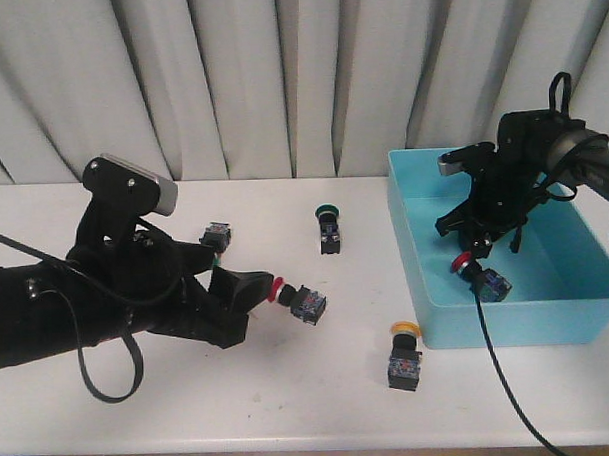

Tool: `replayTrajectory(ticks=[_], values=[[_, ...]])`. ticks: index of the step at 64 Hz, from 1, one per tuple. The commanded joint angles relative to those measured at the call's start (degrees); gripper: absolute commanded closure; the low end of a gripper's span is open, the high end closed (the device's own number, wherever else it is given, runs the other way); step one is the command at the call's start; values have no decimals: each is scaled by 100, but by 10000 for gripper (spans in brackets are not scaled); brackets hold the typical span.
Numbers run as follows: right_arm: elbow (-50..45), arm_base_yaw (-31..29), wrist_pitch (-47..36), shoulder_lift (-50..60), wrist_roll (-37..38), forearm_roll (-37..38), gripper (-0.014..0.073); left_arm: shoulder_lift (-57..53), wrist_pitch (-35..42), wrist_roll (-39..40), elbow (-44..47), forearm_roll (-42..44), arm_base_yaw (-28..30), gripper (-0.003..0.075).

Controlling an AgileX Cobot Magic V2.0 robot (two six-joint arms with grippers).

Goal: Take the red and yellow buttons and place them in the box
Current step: 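Carry the yellow button with the right gripper and lower into box, then open the right gripper, lift away, and retract the left arm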

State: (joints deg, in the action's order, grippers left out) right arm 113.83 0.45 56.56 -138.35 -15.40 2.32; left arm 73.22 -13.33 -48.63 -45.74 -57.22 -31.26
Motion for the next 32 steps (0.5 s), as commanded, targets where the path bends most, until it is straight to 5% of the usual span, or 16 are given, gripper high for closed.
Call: replayTrajectory(ticks=[1,32], values=[[177,-33,87,597,96,-4,207,-152,163,1,-187,-92,-7,165],[134,-15,1733,2879,459,-1166,210,-152,168,1,-187,898,-7,165]])
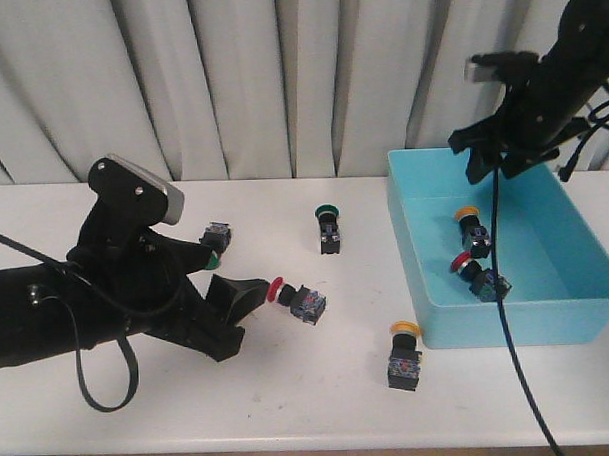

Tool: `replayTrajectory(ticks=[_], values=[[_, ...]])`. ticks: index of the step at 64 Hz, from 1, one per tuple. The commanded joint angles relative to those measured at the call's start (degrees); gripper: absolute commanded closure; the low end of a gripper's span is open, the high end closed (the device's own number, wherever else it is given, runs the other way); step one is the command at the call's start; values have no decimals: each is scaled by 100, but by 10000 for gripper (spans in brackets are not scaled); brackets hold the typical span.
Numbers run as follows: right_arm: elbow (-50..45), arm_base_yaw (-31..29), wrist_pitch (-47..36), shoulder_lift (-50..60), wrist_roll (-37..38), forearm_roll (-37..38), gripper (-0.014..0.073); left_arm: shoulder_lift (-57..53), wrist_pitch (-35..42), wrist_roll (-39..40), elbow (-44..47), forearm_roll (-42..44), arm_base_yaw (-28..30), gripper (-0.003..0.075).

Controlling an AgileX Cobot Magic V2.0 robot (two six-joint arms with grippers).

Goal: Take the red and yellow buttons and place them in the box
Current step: 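Open the right gripper, lift away, and retract the left arm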

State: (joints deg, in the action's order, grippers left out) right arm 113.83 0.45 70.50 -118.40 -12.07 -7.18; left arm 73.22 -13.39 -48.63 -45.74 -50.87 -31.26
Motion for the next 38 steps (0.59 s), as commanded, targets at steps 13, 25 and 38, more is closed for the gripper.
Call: replayTrajectory(ticks=[13,25,38], values=[[-989,-15,158,2418,300,-76,210,-152,119,25,-187,1220,96,165],[-2867,-15,-410,3884,308,272,210,-152,-383,445,-187,2146,635,167],[-4614,-15,-927,5303,416,549,210,-158,-1314,2449,-187,4103,1360,191]])
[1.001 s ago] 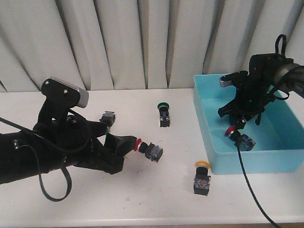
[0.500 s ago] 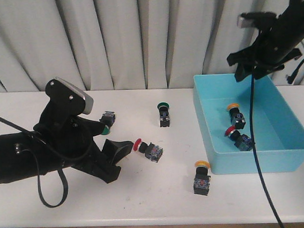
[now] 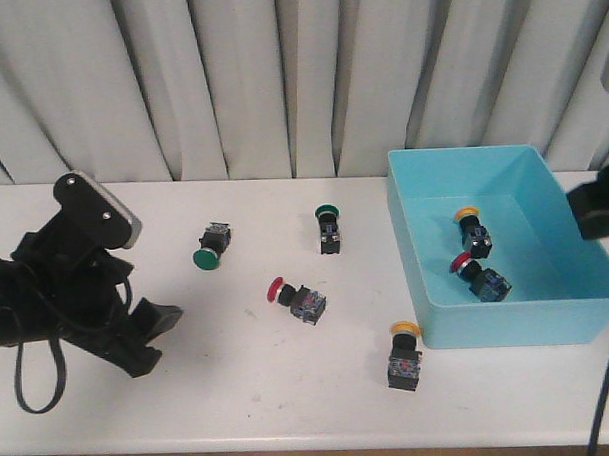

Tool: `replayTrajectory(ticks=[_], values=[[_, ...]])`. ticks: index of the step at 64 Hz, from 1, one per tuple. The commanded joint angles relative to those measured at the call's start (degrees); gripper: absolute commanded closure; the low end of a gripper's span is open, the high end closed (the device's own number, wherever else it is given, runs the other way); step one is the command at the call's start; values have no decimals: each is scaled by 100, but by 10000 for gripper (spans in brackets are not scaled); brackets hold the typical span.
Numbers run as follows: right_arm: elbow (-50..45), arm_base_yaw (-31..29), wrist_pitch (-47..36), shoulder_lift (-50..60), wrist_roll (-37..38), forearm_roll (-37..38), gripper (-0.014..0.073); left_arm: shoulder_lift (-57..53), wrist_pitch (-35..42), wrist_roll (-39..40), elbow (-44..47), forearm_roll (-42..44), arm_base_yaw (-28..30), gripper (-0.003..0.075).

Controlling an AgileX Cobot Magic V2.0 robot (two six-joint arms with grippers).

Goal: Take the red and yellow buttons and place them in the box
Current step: 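Open the right gripper, lift away, and retract the left arm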

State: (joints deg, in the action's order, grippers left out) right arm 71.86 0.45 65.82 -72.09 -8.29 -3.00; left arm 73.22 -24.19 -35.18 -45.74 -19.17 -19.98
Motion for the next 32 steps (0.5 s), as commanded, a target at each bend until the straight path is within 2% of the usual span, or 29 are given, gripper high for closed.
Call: replayTrajectory(ticks=[1,11,17,24,32], values=[[-500,-15,-485,799,56,130,210,-158,-313,1315,-187,1110,264,193],[-1185,-15,-691,1615,110,125,210,-158,-1262,3827,-187,3329,411,217],[-1515,-15,-923,2048,120,119,210,-191,-1525,5230,-187,4331,415,228],[-1900,-21,-1298,2477,121,83,210,-397,-1395,6183,-187,4909,409,235],[-2328,-21,-1769,2870,112,96,210,-836,-937,6361,-187,4898,409,235]])
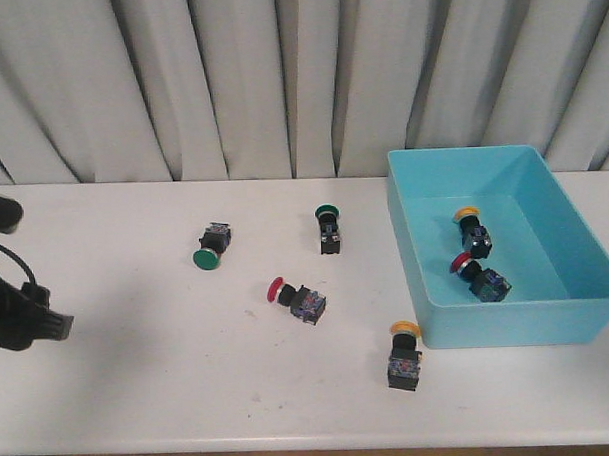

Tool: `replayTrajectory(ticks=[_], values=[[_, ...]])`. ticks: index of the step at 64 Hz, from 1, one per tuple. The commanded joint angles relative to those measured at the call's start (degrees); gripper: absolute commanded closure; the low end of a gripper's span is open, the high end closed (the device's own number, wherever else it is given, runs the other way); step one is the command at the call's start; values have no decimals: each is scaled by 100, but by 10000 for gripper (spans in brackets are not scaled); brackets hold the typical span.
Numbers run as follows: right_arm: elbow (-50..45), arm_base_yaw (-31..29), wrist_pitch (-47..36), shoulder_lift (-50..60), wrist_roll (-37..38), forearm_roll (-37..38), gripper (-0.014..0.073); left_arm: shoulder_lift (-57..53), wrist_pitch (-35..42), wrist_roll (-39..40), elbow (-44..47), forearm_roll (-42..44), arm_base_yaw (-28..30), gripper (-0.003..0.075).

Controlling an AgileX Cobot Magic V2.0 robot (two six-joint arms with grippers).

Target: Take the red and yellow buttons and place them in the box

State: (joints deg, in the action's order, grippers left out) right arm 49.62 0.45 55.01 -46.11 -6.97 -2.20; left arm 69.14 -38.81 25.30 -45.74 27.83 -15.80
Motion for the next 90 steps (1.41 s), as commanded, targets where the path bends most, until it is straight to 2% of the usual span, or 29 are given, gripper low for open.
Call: replayTrajectory(ticks=[1,18,26,31,48,57,90], values=[[-146,-21,-739,308,-20,17,210,-476,570,304,-187,187,-9,235],[-513,-21,-1067,533,-20,21,210,-956,808,136,-187,187,-9,237],[-513,-21,-1067,538,-20,21,235,-946,779,107,-187,187,-9,281],[-513,-21,-1053,538,-20,15,284,-946,778,107,-182,187,-9,341],[-513,-21,-1039,538,-20,4,498,-946,778,107,-182,187,-9,617],[-513,-21,-1036,538,-20,4,592,-946,778,107,-182,187,-9,727],[-513,-21,-754,538,-2,-2,600,-946,739,107,-182,187,-9,727]])
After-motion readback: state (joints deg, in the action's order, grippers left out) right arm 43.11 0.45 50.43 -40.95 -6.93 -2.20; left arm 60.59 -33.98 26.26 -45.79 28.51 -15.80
